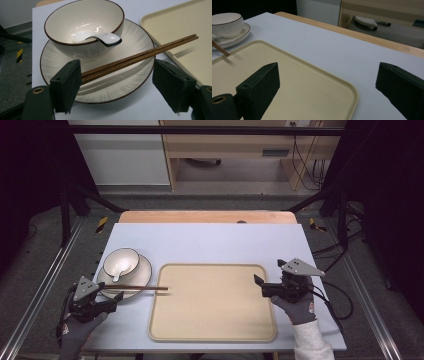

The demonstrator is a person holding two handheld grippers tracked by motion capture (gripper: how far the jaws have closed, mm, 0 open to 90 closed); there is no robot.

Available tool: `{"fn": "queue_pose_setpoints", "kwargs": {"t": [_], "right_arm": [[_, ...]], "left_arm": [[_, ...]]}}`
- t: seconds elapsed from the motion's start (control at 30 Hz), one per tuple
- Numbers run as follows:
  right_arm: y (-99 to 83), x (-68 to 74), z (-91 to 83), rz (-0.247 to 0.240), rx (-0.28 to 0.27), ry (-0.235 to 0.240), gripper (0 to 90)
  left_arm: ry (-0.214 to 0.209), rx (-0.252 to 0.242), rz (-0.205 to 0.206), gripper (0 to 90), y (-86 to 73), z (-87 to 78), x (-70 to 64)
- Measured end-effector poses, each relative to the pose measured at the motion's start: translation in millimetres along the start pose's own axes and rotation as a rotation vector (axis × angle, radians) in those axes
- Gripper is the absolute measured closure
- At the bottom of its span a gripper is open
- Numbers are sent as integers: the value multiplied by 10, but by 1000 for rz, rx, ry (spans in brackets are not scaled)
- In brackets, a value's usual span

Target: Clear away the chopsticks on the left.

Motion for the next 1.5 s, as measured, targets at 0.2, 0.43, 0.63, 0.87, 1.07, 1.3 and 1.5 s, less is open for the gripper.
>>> {"fn": "queue_pose_setpoints", "kwargs": {"t": [0.2, 0.43, 0.63, 0.87, 1.07, 1.3, 1.5], "right_arm": [[-17, 5, 25, 3, 14, 1, 54], [-23, 3, 38, 1, 20, 2, 55], [-21, -3, 35, 2, 19, 2, 55], [-23, 0, 40, 5, 22, 4, 55], [-19, -10, 34, 3, 19, -1, 55], [-17, -20, 20, -1, 22, -5, 55], [-7, -29, 8, 3, 16, -8, 55]], "left_arm": [[10, 25, 26, 308, -28, 128, 11], [20, 38, 57, 382, -20, 231, -5], [24, 55, 80, 418, -42, 273, -8], [47, 81, 114, 432, -73, 297, -29], [40, 101, 112, 494, -71, 275, -38], [27, 122, 104, 564, -63, 255, -57], [12, 133, 96, 634, -56, 235, -67]]}}
Point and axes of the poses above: each handheld gripper's, and its own axes: z roughly forward along the jaws, y roughly out of its top, x roughly to its left, the point moved 6 cm from there along z, roughly forward along the jaws, and after that the axes turned 6 degrees about y, right-handed, at the moved point
